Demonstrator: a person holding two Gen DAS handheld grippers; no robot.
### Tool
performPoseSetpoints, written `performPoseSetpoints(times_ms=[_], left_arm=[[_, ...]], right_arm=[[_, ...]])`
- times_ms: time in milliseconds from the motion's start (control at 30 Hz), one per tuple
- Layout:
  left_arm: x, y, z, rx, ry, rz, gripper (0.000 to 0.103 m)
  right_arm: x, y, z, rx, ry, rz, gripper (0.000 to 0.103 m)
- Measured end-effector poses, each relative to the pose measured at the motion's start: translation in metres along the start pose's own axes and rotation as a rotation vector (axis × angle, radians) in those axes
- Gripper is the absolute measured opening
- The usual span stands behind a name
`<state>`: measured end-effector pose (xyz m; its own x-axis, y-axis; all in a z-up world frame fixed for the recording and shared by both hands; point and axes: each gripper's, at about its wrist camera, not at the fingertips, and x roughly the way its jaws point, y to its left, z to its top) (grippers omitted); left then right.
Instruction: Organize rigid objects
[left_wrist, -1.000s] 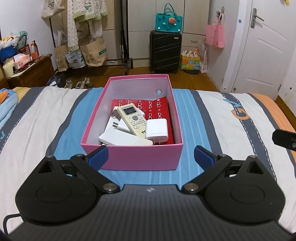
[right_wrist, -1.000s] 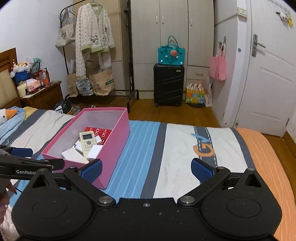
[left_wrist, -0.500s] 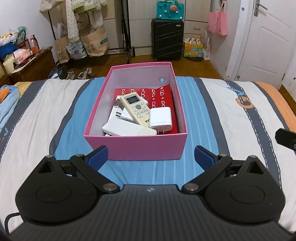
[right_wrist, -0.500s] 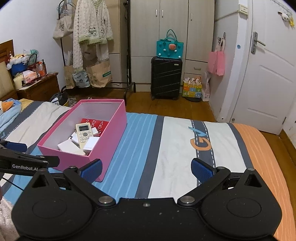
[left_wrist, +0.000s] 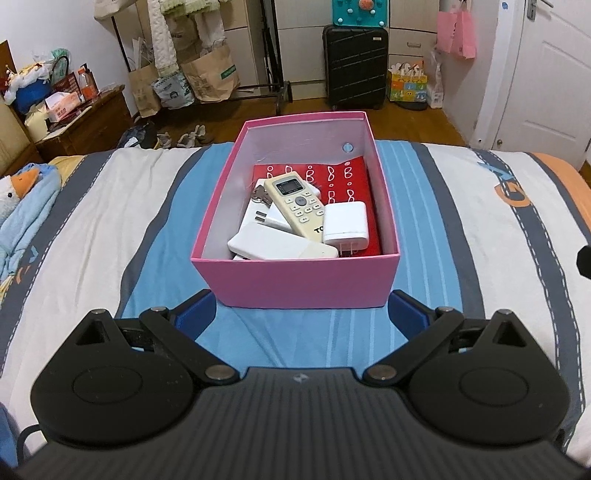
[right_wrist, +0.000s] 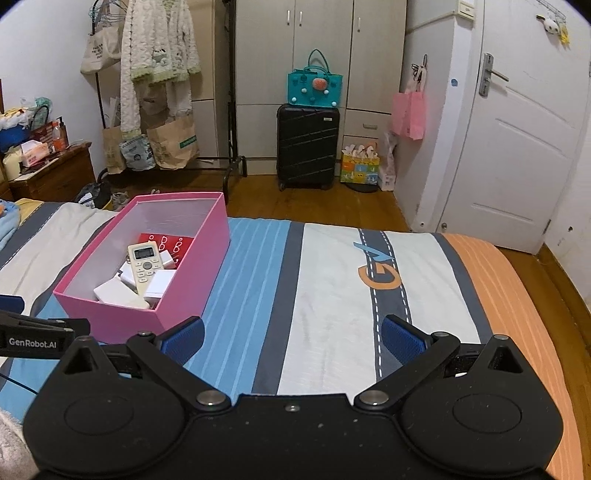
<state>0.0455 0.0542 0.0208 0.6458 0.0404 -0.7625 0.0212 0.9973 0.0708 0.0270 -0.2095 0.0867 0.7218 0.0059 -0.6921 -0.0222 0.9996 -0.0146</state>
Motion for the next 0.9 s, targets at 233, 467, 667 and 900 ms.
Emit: performPoseSetpoints(times_ms=[233, 467, 667, 900], left_arm=[[-0.0020, 0.0018, 0.0003, -0.006, 0.000, 0.007, 0.101], [-0.0006, 0.0044, 0.0006, -0.015, 0.008, 0.003, 0.101], [0.0001, 0.0033, 0.0011, -0.006, 0.006, 0.005, 0.101], [-0.0013, 0.0049, 0.0005, -0.009, -0.002, 0.003, 0.101]], right_arm=[[-0.0010, 0.0028, 0.0002, -0.004, 0.009, 0.000, 0.103], [-0.0012, 0.0041, 0.0000, -0.006, 0.010, -0.006, 0.103], [-0.0004, 0.0036, 0.0002, -0.006, 0.010, -0.009, 0.103], [0.0005, 0.0042, 0.0000, -0.005, 0.010, -0.011, 0.103]])
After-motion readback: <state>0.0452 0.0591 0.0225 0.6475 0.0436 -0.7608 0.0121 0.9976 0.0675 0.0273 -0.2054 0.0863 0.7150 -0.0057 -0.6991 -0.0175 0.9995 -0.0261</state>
